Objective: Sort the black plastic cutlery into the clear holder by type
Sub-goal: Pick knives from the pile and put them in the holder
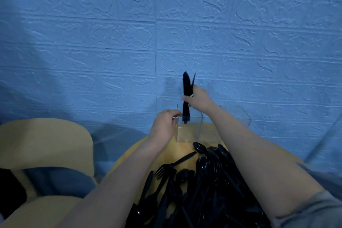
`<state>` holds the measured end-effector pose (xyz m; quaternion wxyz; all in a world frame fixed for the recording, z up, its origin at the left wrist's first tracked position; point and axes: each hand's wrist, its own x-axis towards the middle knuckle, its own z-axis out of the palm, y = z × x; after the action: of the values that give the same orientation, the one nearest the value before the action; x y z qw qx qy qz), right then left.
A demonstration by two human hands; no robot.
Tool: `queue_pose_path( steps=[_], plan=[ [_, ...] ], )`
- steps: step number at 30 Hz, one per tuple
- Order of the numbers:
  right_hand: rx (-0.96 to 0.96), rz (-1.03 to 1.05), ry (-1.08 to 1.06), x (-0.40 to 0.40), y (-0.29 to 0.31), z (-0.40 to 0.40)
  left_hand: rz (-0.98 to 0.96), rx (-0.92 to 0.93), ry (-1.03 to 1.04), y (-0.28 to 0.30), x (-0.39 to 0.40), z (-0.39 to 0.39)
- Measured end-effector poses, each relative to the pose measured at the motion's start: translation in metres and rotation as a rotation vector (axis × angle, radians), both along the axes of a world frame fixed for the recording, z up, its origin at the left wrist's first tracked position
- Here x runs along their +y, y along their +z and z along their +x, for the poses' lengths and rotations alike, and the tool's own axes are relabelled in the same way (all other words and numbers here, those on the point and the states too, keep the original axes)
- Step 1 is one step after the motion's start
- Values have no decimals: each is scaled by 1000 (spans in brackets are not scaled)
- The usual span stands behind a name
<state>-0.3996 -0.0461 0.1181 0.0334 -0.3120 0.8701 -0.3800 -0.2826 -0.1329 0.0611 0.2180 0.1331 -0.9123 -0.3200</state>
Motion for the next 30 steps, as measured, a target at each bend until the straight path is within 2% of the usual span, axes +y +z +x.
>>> queue_pose_path(
  steps=[2, 4, 8, 13, 17, 20, 22, 24, 28, 30],
  plan=[
    [32, 146, 20, -6, -11, 2, 15, 10, 12, -3, 1, 1],
    [49, 198, 27, -9, -14, 7, 51, 21, 22, -5, 1, 4],
    [50, 190, 0, -7, -11, 9, 136, 28, -2, -4, 4, 12],
    [-48, 93, 23, 8, -9, 16, 212, 4, 0, 5, 10, 29],
    [98, 150, -31, 26, -2, 34, 208, 1, -5, 15, 15, 57],
    [266, 100, -68, 43, 3, 60, 159, -89, -64, 15, 19, 90],
    [392, 138, -58, 54, 7, 82, 130, -153, -90, 12, 21, 113],
    [442, 194, 75, 61, 10, 107, 102, -185, -89, 5, 20, 133],
    [332, 462, 580, 67, -7, 163, 53, -237, -63, -12, 21, 172],
    [333, 594, 684, 65, -26, 182, 68, -250, -42, -22, 22, 189]
  ],
)
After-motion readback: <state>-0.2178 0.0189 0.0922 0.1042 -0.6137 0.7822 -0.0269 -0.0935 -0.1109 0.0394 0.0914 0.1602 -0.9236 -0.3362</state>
